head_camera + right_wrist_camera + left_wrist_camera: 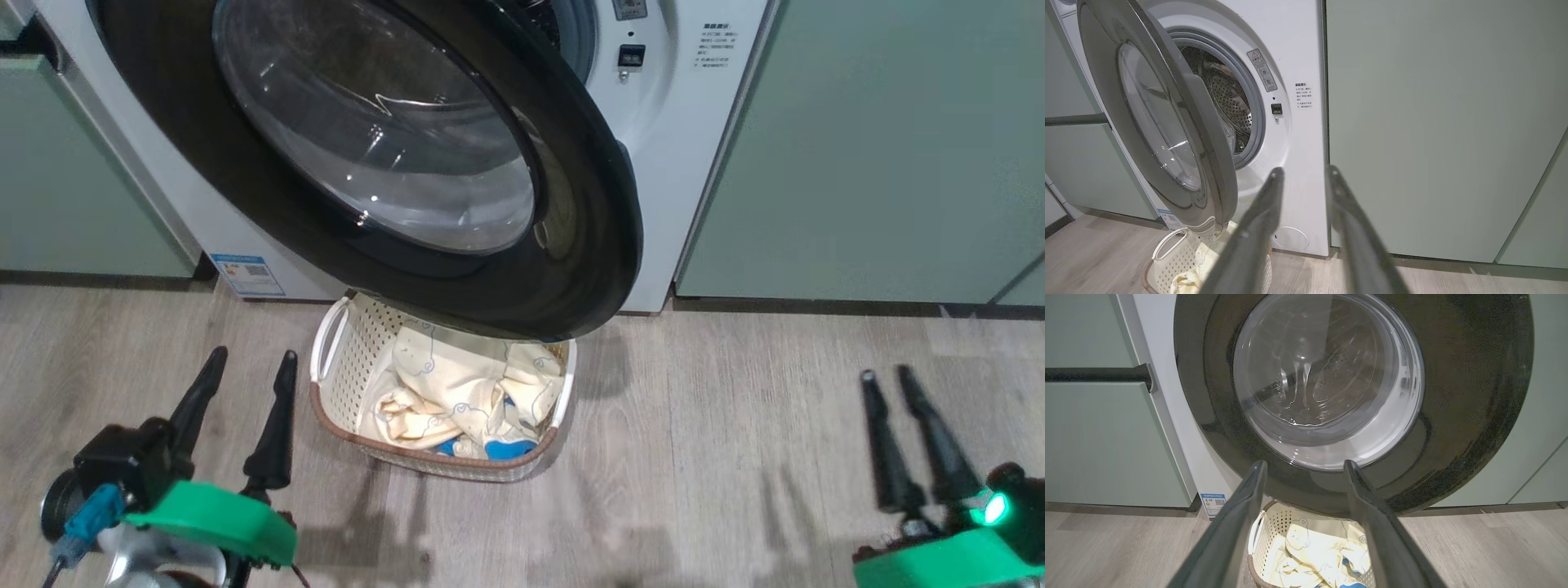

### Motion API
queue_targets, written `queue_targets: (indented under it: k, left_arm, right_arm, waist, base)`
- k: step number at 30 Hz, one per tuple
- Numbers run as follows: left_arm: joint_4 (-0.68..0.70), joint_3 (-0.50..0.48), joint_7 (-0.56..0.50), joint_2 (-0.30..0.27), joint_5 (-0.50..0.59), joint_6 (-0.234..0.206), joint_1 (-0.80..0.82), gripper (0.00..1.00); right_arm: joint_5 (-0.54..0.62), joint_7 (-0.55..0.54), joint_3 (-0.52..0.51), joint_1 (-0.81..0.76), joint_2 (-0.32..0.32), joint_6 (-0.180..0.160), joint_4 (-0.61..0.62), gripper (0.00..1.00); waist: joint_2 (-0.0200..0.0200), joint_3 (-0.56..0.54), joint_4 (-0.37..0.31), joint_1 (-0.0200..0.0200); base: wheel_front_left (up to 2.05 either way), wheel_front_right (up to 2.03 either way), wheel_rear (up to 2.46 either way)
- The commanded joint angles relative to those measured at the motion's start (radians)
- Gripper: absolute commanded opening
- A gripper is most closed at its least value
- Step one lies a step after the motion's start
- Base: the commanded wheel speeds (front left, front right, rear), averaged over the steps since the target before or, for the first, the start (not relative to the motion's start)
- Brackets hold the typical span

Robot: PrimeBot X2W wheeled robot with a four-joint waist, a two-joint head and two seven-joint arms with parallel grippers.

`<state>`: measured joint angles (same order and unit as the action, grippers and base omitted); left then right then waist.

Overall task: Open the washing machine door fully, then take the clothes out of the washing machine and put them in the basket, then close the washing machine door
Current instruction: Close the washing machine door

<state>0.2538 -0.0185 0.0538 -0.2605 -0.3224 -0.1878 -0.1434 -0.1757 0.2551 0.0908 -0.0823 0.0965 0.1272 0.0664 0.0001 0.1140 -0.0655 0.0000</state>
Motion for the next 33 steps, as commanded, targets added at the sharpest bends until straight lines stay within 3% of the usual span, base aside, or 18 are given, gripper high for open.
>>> queue_targets:
  k: [1,18,33]
  left_arm:
    - [0.041,-0.034,0.007,-0.015,0.009,-0.004,0.039,1.0]
    - [0.03,-0.012,0.02,-0.01,0.016,-0.015,0.05,1.0]
    - [-0.003,0.029,0.036,0.003,0.014,-0.005,0.057,1.0]
  right_arm:
    - [-0.004,0.007,0.013,0.016,0.014,0.003,0.025,0.0]
    - [-0.022,0.007,-0.013,0.058,0.028,0.003,-0.043,0.0]
    - [-0.076,0.007,-0.042,0.244,0.026,0.003,-0.244,0.0]
  waist:
    - [-0.0001,-0.001,0.001,0.0]
    - [-0.0001,-0.012,0.047,0.0]
    - [-0.0001,-0.042,0.145,0.0]
  base:
    - [0.0,0.0,0.0]
    - [0.0,0.0,0.0]
    - [0.0,0.0,0.0]
